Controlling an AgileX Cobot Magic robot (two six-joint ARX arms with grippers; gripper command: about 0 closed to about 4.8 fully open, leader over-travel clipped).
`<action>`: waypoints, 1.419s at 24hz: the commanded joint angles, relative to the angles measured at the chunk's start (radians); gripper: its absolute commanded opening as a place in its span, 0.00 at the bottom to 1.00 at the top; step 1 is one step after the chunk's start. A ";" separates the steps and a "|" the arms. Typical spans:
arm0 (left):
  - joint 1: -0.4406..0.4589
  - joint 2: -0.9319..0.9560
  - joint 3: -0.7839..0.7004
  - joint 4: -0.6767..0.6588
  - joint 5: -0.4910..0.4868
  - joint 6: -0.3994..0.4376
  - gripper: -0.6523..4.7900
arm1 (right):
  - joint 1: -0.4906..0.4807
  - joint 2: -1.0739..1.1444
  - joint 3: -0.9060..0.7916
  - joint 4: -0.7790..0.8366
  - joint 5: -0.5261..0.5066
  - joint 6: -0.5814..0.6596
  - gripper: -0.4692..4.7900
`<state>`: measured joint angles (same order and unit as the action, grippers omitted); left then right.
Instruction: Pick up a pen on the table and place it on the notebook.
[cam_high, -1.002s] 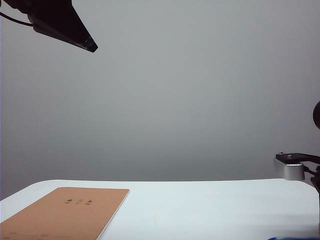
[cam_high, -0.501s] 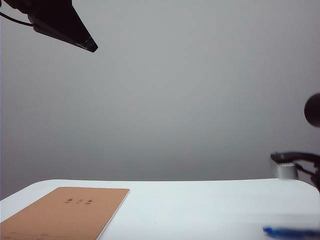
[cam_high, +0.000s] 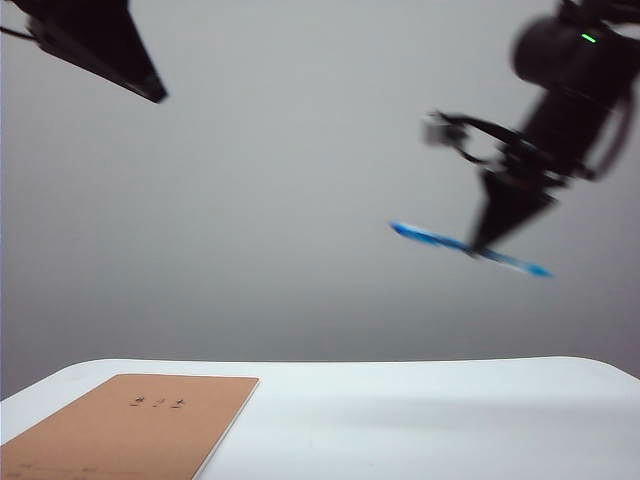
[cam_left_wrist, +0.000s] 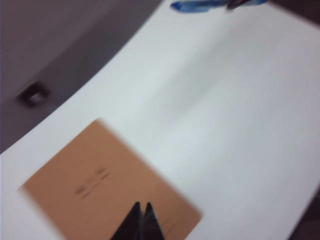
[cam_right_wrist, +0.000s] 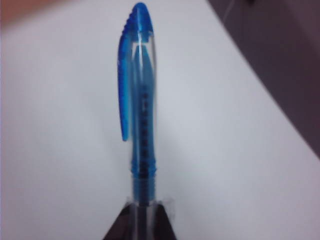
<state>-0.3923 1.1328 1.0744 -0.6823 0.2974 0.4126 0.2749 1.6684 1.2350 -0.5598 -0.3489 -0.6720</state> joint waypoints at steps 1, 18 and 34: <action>0.001 -0.045 0.025 -0.071 -0.126 -0.003 0.11 | 0.095 -0.003 0.050 0.084 -0.012 0.164 0.08; 0.008 -0.237 0.039 -0.297 -0.215 0.030 0.11 | 0.408 0.699 0.972 -0.200 -0.023 0.523 0.08; 0.007 -0.237 0.039 -0.297 -0.241 0.024 0.11 | 0.524 0.923 0.998 -0.256 0.013 0.514 0.08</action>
<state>-0.3843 0.8989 1.1091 -0.9852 0.0589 0.4366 0.7921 2.5954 2.2284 -0.8280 -0.3336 -0.1516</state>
